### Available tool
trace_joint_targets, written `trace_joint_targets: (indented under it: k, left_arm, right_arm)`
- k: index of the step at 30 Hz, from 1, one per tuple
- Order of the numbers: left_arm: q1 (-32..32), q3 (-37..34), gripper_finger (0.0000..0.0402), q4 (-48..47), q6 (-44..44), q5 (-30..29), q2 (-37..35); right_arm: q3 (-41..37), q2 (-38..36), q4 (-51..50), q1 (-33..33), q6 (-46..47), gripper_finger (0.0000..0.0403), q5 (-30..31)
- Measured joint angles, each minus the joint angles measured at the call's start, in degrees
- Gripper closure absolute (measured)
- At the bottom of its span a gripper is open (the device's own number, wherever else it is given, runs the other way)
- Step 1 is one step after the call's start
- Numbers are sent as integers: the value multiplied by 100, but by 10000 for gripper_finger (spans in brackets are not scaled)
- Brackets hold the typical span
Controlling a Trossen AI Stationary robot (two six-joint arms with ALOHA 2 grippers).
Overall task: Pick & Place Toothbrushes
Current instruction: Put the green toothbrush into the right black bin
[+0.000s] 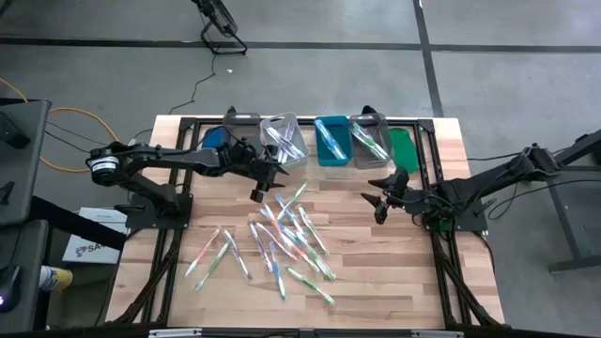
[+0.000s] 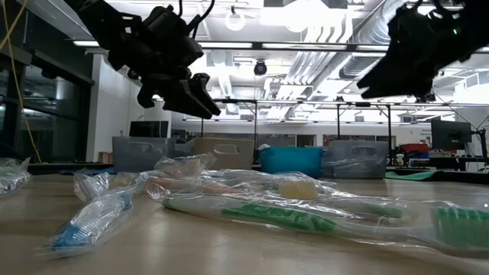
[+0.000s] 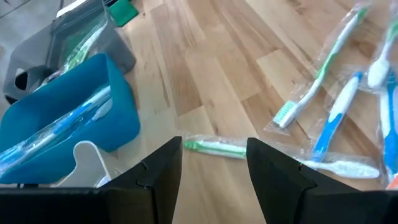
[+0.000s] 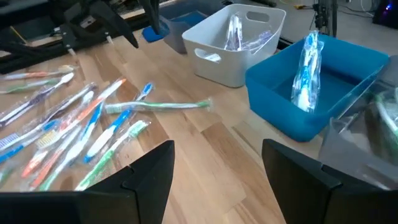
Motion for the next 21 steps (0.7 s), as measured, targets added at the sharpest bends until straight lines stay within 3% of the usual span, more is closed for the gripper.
trace_joint_targets:
  k: [7,14,21]
  left_arm:
    - [-24,-618,227,1058,-551,-45,2]
    - [-77,-697,227,1184,-1026,-55,2]
    - [-391,-697,227,1104,-1718,-1122,33]
  right_arm:
    - [-904,-24,1713,228,42,167,-142]
    - [-1299,-54,2183,272,18,167,-169]
    - [-1685,-240,2448,272,35,167,-109]
